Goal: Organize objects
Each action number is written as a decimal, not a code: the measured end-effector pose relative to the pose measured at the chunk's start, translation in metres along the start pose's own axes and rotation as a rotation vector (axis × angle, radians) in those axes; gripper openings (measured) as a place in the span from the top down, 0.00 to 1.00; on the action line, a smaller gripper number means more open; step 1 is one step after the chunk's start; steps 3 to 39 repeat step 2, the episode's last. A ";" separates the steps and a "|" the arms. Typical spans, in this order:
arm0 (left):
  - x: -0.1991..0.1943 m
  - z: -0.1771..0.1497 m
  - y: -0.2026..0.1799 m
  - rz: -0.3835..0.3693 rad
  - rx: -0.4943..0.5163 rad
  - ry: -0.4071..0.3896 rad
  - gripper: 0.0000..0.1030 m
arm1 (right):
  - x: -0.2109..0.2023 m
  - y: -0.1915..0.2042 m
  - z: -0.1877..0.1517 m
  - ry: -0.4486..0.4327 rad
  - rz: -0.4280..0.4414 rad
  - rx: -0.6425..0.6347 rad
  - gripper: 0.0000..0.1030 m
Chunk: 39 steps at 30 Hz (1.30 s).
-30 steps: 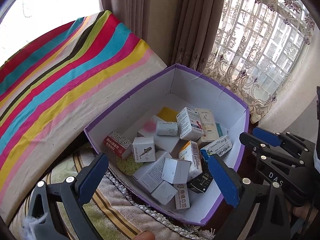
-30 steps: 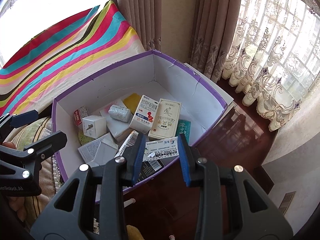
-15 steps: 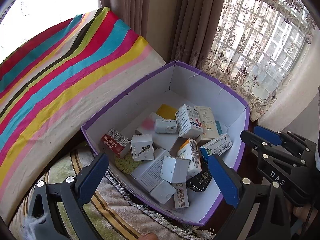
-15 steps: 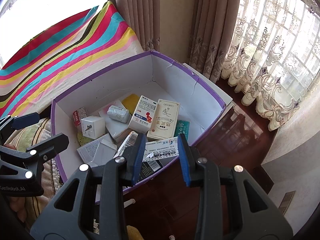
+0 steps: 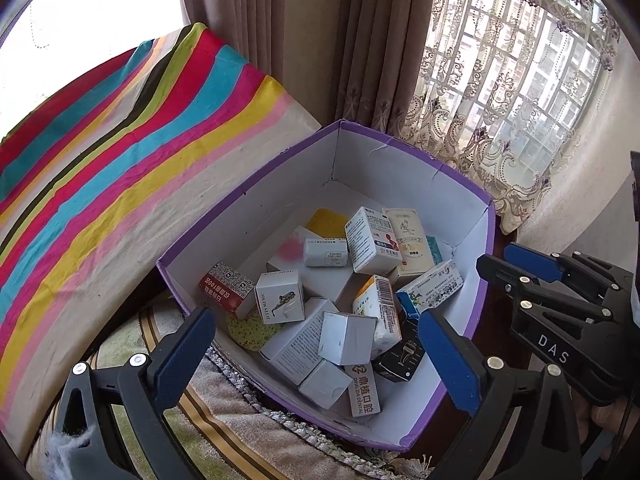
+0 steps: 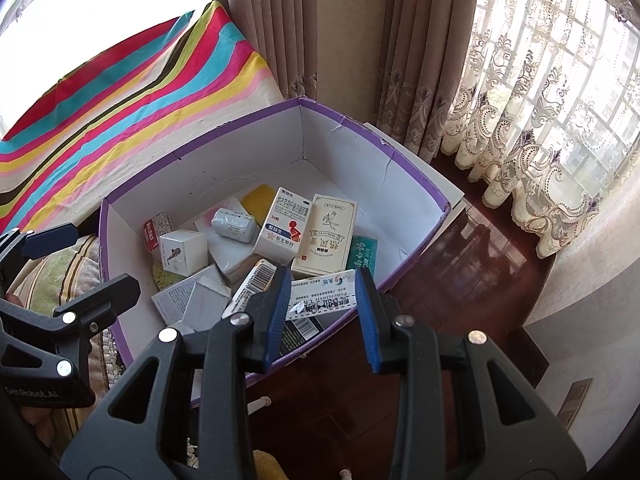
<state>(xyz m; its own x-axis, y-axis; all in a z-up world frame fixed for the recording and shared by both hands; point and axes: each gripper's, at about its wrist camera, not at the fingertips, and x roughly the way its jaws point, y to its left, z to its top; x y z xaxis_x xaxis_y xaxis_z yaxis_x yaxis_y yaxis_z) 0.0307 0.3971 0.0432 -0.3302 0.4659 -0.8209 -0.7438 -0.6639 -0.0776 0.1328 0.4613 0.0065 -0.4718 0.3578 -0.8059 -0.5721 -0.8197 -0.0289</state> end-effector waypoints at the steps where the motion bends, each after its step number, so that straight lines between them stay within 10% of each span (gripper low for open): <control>1: 0.000 0.000 0.000 -0.002 0.001 0.003 0.00 | 0.000 0.000 0.000 0.001 -0.001 0.000 0.64; 39: 0.001 0.001 0.000 -0.005 -0.003 0.007 0.00 | 0.001 0.000 -0.001 0.002 -0.002 0.001 0.64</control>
